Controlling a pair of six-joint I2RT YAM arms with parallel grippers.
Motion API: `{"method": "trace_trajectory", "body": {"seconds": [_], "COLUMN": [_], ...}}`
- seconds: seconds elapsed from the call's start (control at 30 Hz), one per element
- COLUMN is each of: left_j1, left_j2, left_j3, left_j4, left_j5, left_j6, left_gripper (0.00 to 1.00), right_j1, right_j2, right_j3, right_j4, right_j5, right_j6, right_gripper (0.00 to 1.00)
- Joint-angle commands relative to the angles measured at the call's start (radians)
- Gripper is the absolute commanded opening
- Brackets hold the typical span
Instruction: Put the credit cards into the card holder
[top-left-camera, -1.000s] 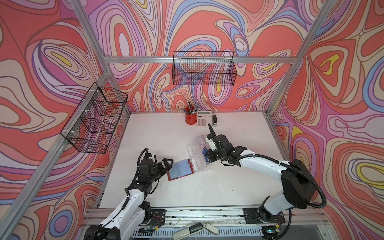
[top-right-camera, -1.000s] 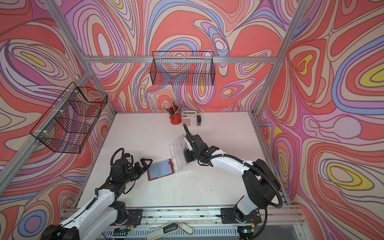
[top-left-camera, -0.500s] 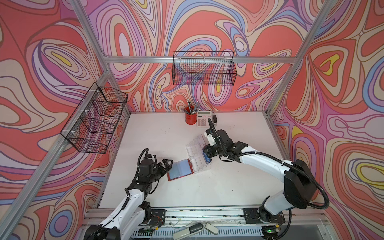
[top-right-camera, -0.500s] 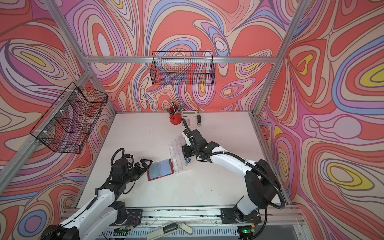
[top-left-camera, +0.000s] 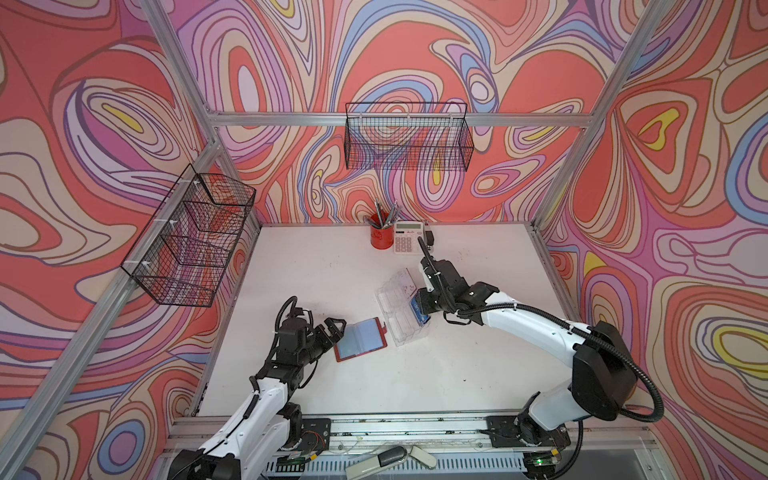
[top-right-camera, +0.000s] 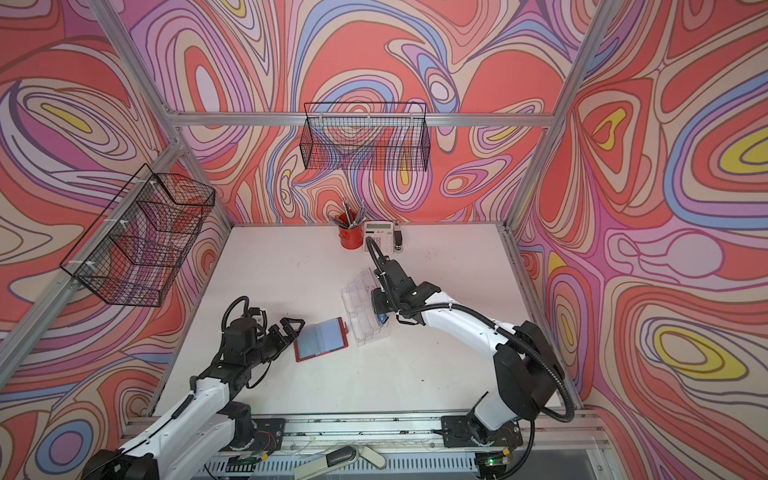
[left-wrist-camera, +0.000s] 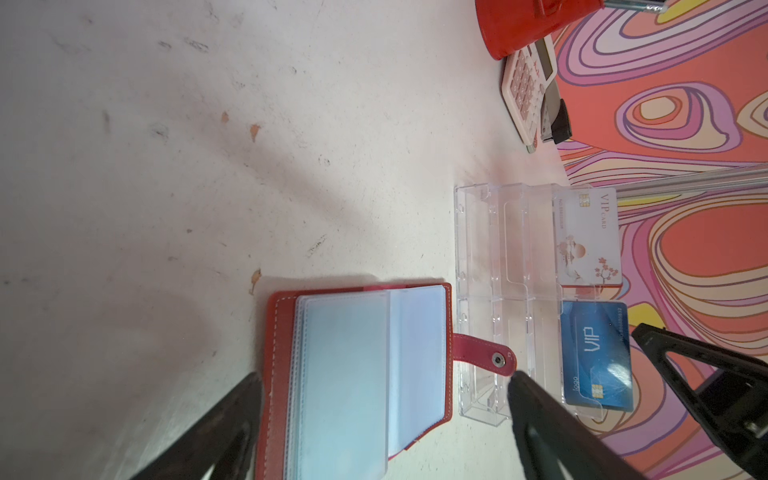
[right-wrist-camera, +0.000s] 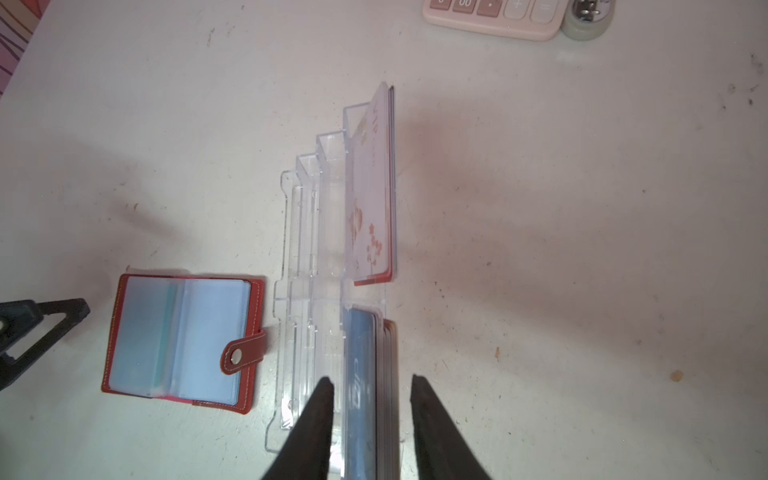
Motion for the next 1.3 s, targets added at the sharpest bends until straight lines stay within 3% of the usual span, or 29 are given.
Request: {"method": "trace_trajectory", "body": {"seconds": [0.0,0.13,0.27,0.37,0.47,0.57,0.77,0.93,1.27], "left_j1": [0.007,0.007,0.007,0.008,0.007,0.007,0.007,0.007,0.007], "left_j2": [-0.001,-0.001,0.0,0.0,0.002,0.002,0.0,0.001,0.005], "left_j3": [0.016,0.016,0.018,0.018,0.018,0.018,0.018,0.018,0.017], "left_j4": [-0.014,-0.016,-0.017,-0.017,-0.017,-0.016,-0.015,-0.016,-0.014], "left_j5": [-0.006,-0.009,-0.006,-0.007,-0.006,-0.002,-0.001,-0.004,-0.006], "left_j6": [0.013,0.013,0.013,0.013,0.013,0.012,0.011,0.012,0.013], "left_gripper": [0.93,0.93,0.93,0.93,0.93,0.93,0.93,0.93,0.93], "right_j1": [0.003,0.003,0.003,0.002,-0.013,-0.037,-0.046,-0.047,-0.047], "right_j2": [0.045,0.072,0.088,0.105,0.108,0.099,0.052,0.02,0.016], "right_j3": [0.02,0.02,0.03,0.05,0.049,0.035,0.001,-0.004,0.003], "right_j4": [-0.054,-0.039,-0.026,-0.055,-0.065,-0.06,-0.019,-0.001,-0.012], "right_j5": [0.022,0.029,0.016,0.084,0.122,0.122,0.027,-0.074,-0.084], "right_j6": [0.013,0.006,0.005,0.017,0.025,0.032,0.028,0.037,0.042], "right_gripper": [0.34,0.34,0.19,0.1,0.07,0.07,0.19,0.21,0.2]}}
